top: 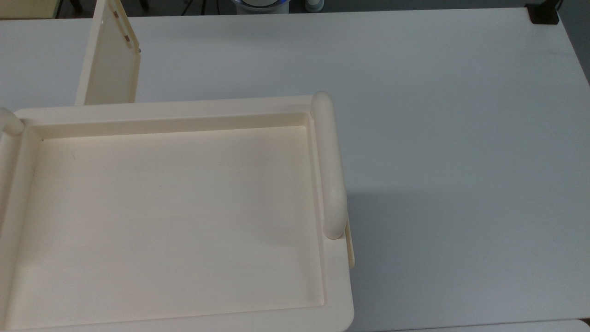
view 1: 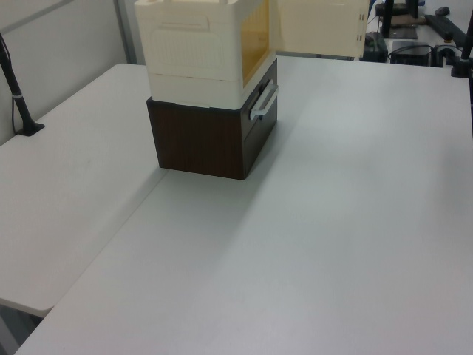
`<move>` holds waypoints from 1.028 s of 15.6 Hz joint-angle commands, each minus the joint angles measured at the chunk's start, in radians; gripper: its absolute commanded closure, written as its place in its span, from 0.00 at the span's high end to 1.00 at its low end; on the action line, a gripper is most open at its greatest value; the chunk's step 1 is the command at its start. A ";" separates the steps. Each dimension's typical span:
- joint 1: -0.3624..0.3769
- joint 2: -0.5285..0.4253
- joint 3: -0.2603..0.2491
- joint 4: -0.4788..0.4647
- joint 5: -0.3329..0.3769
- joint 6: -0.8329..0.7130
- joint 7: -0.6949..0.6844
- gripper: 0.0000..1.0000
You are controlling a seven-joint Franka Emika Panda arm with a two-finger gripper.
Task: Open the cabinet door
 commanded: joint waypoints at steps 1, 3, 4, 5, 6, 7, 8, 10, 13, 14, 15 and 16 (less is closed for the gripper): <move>0.114 -0.010 -0.002 -0.018 0.000 -0.044 0.169 1.00; 0.157 0.004 -0.002 -0.022 0.002 -0.043 0.220 1.00; 0.172 0.014 -0.001 -0.025 0.002 -0.040 0.231 1.00; 0.184 0.026 -0.001 -0.025 0.003 -0.037 0.237 1.00; 0.198 0.045 -0.001 -0.024 0.006 -0.035 0.239 1.00; 0.210 0.065 0.001 -0.025 0.009 -0.032 0.239 1.00; 0.220 0.091 0.007 -0.025 0.010 -0.026 0.239 1.00; 0.194 0.132 0.068 -0.024 0.010 0.020 0.239 1.00; 0.085 0.155 0.192 -0.025 0.008 0.058 0.249 1.00; 0.080 0.154 0.197 -0.027 0.008 0.058 0.249 1.00; 0.079 0.154 0.200 -0.030 0.008 0.058 0.249 1.00; 0.080 0.152 0.203 -0.043 0.006 0.063 0.249 1.00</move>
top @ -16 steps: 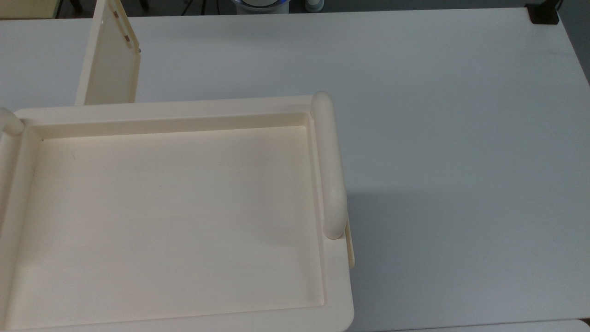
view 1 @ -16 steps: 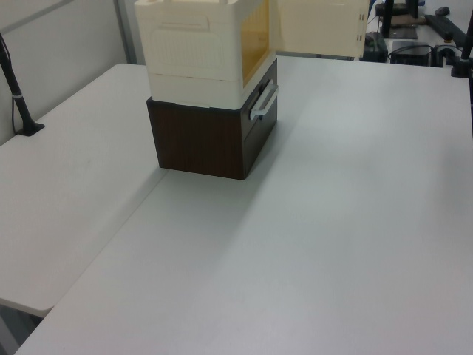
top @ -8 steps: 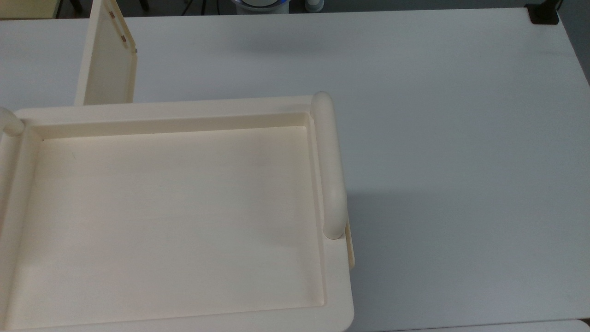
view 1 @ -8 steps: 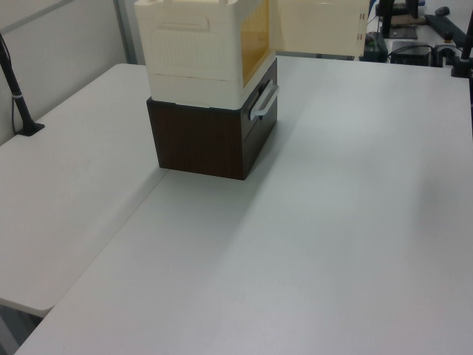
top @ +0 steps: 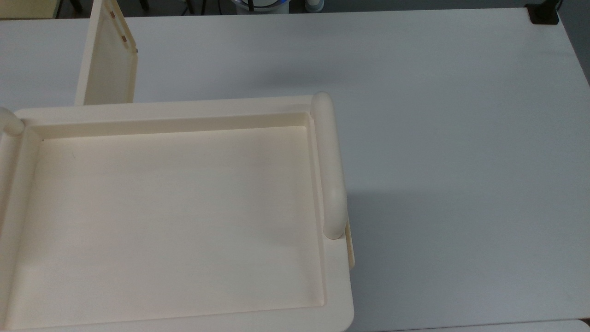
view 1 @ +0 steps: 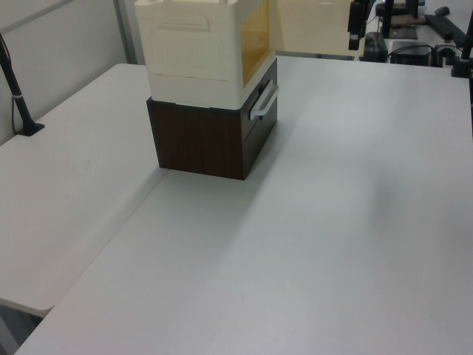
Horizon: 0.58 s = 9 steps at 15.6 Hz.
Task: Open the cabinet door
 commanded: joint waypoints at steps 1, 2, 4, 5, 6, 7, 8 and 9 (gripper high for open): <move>-0.030 -0.026 0.031 -0.031 0.005 0.024 0.012 1.00; -0.030 -0.027 0.031 -0.034 0.004 0.023 0.012 1.00; -0.031 -0.027 0.031 -0.032 -0.001 0.023 0.012 1.00; -0.033 -0.026 0.031 -0.031 -0.002 0.023 0.010 1.00; -0.033 -0.026 0.031 -0.029 -0.001 0.023 0.010 1.00; -0.033 -0.026 0.031 -0.028 -0.002 0.023 0.010 1.00; -0.033 -0.026 0.031 -0.028 -0.002 0.024 0.010 1.00; -0.031 -0.026 0.030 -0.028 -0.004 0.026 0.010 1.00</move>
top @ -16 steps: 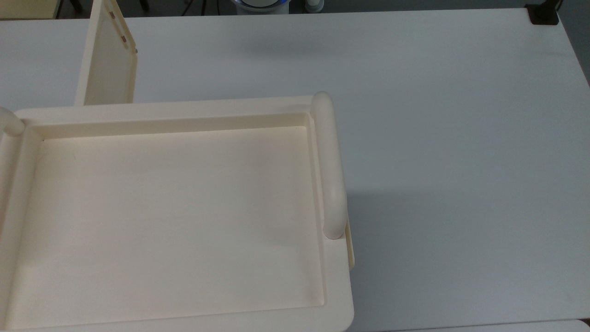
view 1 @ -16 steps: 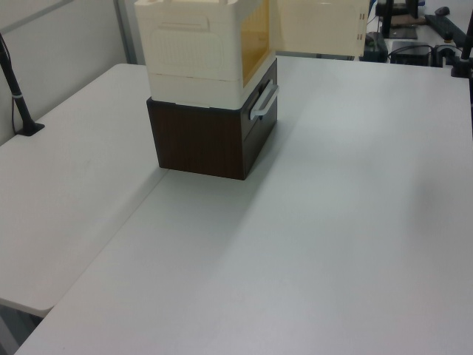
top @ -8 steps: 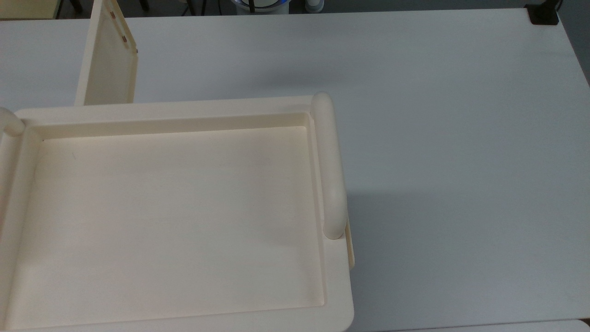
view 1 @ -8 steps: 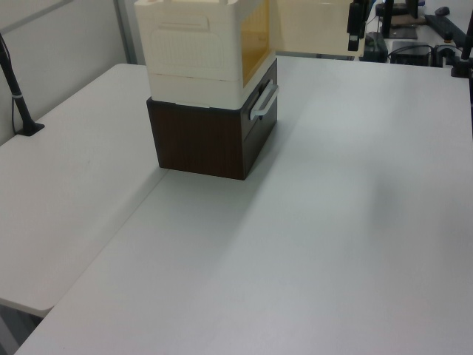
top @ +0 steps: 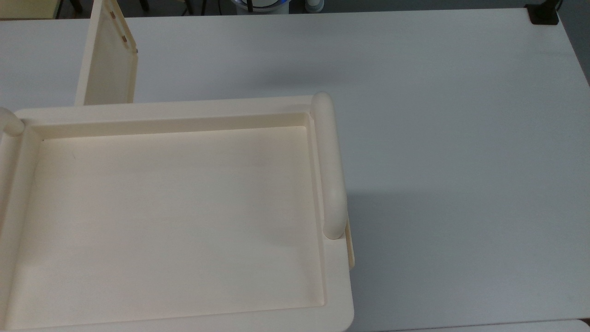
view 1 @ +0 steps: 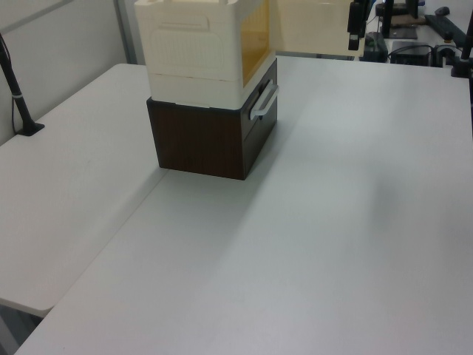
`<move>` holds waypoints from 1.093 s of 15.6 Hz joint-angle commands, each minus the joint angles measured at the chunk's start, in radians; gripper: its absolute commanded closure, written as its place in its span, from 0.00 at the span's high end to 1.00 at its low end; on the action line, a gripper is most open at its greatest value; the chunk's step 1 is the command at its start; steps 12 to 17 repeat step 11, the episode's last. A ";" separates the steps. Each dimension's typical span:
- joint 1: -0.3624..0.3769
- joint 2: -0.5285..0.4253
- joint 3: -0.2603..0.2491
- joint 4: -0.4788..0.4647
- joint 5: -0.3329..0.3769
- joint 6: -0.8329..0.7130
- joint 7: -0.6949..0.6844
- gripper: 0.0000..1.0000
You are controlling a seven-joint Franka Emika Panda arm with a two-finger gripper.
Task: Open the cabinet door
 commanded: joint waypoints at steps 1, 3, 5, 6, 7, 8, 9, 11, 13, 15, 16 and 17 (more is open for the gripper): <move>-0.010 -0.023 0.015 -0.028 -0.005 0.027 0.010 1.00; -0.009 -0.023 0.015 -0.029 -0.008 0.044 0.010 1.00; -0.009 -0.021 0.015 -0.032 -0.008 0.084 0.012 1.00; -0.010 -0.021 0.015 -0.032 -0.007 0.092 0.012 1.00; -0.010 -0.020 0.015 -0.032 -0.008 0.092 0.012 1.00; -0.010 -0.021 0.015 -0.032 -0.007 0.090 0.012 1.00; -0.010 -0.021 0.015 -0.032 -0.008 0.090 0.012 1.00; -0.010 -0.021 0.015 -0.034 -0.007 0.089 0.010 1.00; -0.010 -0.021 0.015 -0.034 -0.007 0.089 0.010 1.00; -0.010 -0.021 0.015 -0.034 -0.007 0.089 0.010 1.00; -0.010 -0.021 0.015 -0.034 -0.007 0.089 0.010 1.00; -0.010 -0.021 0.015 -0.034 -0.007 0.089 0.010 1.00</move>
